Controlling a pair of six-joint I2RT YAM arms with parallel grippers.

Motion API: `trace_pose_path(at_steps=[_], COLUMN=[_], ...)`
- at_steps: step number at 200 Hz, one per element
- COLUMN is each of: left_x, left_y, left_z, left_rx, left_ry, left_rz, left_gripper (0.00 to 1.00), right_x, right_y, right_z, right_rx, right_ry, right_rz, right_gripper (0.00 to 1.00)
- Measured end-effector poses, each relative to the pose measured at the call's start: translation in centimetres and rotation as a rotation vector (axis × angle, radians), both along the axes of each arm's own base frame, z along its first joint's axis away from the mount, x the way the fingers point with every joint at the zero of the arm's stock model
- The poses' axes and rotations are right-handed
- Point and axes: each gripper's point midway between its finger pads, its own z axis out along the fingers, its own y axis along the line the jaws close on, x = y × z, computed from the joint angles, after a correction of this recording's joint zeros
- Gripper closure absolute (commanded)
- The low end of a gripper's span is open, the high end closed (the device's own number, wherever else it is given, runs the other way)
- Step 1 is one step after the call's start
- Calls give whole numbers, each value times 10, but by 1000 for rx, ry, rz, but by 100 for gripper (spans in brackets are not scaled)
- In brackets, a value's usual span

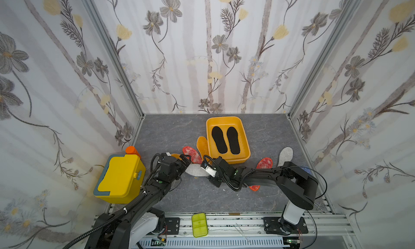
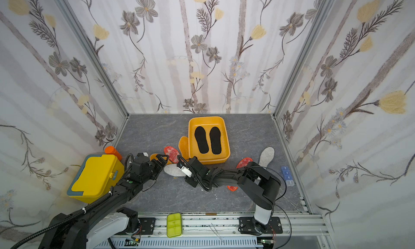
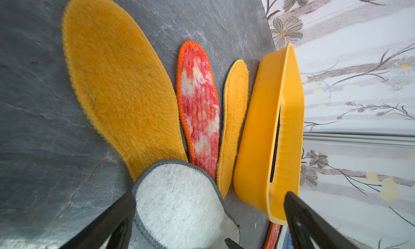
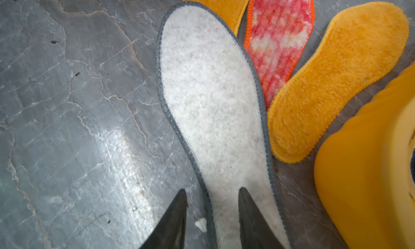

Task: Put the insoles into the storage box
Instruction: Pick up the insole from the center of the board.

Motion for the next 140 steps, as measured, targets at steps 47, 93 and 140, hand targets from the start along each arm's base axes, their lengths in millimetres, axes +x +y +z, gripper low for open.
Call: trace_pose_path(at_steps=[47,93,140], left_x=[-1,-2,-3], left_y=[3,5,5], left_z=[2,-1,-2], left_rx=[-1,4,9], left_ry=[-7,6,11], left_rz=[8,10,8], left_gripper=[0,0,0], right_x=[3,10,12], right_y=[7,8,12], right_z=[-12,-18,-20], right_rx=[-39,-52,-41], right_ry=[-22,-51,-71], right_rz=[0,-21,-24], right_gripper=[53,56,74])
